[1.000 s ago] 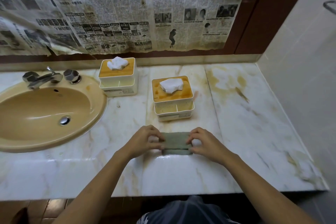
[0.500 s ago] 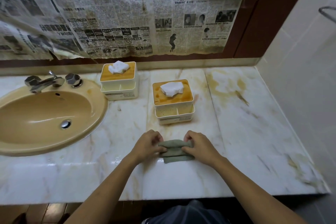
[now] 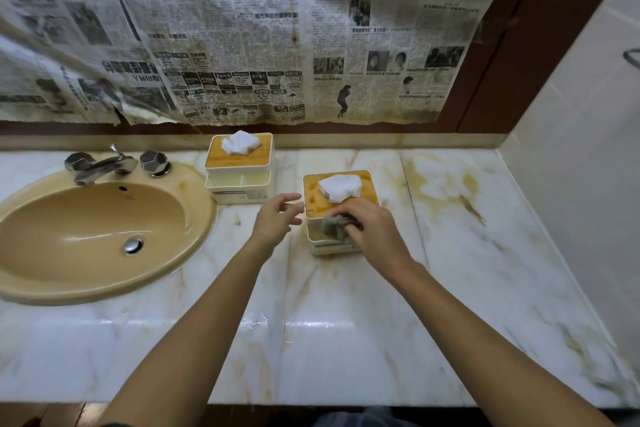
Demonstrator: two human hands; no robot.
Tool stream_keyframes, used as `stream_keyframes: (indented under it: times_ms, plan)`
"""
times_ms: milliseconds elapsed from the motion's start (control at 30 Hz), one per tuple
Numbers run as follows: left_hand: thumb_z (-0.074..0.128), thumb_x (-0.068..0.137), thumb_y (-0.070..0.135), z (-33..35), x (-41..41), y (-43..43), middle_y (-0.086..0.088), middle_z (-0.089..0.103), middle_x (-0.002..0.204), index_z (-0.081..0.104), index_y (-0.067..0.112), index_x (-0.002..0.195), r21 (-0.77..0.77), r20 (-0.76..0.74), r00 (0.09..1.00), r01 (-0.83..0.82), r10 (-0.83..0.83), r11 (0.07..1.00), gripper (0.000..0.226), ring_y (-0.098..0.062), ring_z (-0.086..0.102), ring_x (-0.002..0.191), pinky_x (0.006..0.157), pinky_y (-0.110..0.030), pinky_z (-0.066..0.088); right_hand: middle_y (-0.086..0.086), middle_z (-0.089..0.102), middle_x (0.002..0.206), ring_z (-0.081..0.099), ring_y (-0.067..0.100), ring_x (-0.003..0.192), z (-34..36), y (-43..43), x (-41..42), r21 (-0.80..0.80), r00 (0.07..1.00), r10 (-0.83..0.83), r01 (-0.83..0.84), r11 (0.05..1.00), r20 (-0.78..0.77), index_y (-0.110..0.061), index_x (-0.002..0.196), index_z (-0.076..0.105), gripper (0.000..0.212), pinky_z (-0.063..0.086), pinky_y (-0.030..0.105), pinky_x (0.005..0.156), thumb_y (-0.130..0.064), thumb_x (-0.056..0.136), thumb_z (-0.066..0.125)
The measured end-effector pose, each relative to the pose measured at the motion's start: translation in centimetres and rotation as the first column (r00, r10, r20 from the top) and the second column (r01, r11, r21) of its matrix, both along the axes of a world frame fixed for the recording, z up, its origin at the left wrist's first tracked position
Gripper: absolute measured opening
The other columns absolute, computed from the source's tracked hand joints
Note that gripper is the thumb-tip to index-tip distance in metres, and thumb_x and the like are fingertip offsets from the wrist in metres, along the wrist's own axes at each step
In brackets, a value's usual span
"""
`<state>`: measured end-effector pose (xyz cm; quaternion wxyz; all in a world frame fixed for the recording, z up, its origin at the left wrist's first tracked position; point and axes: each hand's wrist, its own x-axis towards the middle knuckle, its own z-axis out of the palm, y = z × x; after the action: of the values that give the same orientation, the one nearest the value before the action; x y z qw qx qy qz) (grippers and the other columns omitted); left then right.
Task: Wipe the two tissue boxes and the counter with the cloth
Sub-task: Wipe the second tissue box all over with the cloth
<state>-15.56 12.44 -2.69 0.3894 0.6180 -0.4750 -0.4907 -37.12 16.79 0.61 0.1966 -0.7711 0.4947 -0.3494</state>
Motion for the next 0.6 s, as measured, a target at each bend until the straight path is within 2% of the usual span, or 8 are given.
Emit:
stream_keyframes:
  times_ms: [167, 333, 433, 533, 600]
  plan:
    - [0.073, 0.087, 0.015, -1.0, -0.2, -1.2, -0.001, 0.071, 0.09, 0.066, 0.025, 0.123, -0.053, 0.067, 0.997, 0.03, -0.026, 0.998, 0.037, -0.012, 0.064, 0.081, 0.075, -0.028, 0.045, 0.004, 0.051, 0.111, 0.057, 0.014, 0.094, -2.7, -0.2, 2.1, -0.013, 0.998, -0.052, 0.051, 0.999, -0.041, -0.013, 0.101, 0.073, 0.032, 0.05, 0.023, 0.083, 0.01, 0.079, 0.068]
    - [0.079, 0.084, 0.019, -1.5, 0.3, -1.4, -0.002, 0.068, 0.094, 0.068, 0.028, 0.122, -0.067, 0.067, 0.997, 0.034, -0.03, 0.997, 0.041, -0.012, 0.061, 0.074, 0.072, -0.022, 0.048, 0.003, 0.059, 0.103, 0.056, 0.023, 0.095, -5.3, 0.4, 2.3, -0.1, 0.963, -0.095, 0.071, 0.992, -0.254, -0.022, 0.106, 0.071, 0.024, 0.055, 0.035, 0.075, -0.013, 0.084, 0.072]
    - [0.079, 0.084, 0.022, -1.7, 0.4, -1.5, -0.001, 0.067, 0.095, 0.067, 0.028, 0.123, -0.086, 0.095, 0.995, 0.044, -0.036, 0.995, 0.042, -0.009, 0.058, 0.071, 0.07, -0.019, 0.047, 0.005, 0.057, 0.111, 0.057, 0.025, 0.098, -5.7, 0.7, 2.6, 0.003, 0.963, -0.087, 0.091, 0.996, -0.256, -0.02, 0.115, 0.068, 0.025, 0.053, 0.033, 0.071, -0.015, 0.091, 0.065]
    - [0.079, 0.085, 0.023, -2.0, 0.4, -1.4, 0.0, 0.067, 0.095, 0.067, 0.03, 0.124, -0.105, 0.091, 0.995, 0.052, -0.043, 0.993, 0.042, -0.009, 0.058, 0.071, 0.072, -0.019, 0.048, 0.003, 0.054, 0.115, 0.053, 0.019, 0.099, -5.6, -0.3, 3.7, 0.112, 0.963, -0.041, 0.074, 0.991, -0.268, -0.017, 0.121, 0.066, 0.028, 0.042, 0.025, 0.077, -0.021, 0.099, 0.05]
    - [0.078, 0.085, 0.025, -2.1, 0.5, -1.4, 0.0, 0.068, 0.095, 0.066, 0.031, 0.125, -0.115, 0.101, 0.994, 0.061, -0.049, 0.991, 0.042, -0.01, 0.06, 0.073, 0.073, -0.019, 0.049, 0.006, 0.055, 0.108, 0.053, 0.02, 0.095, -5.3, -1.0, 4.6, 0.125, 0.961, -0.049, 0.086, 0.988, -0.272, -0.017, 0.121, 0.069, 0.029, 0.047, 0.029, 0.08, -0.011, 0.096, 0.055]
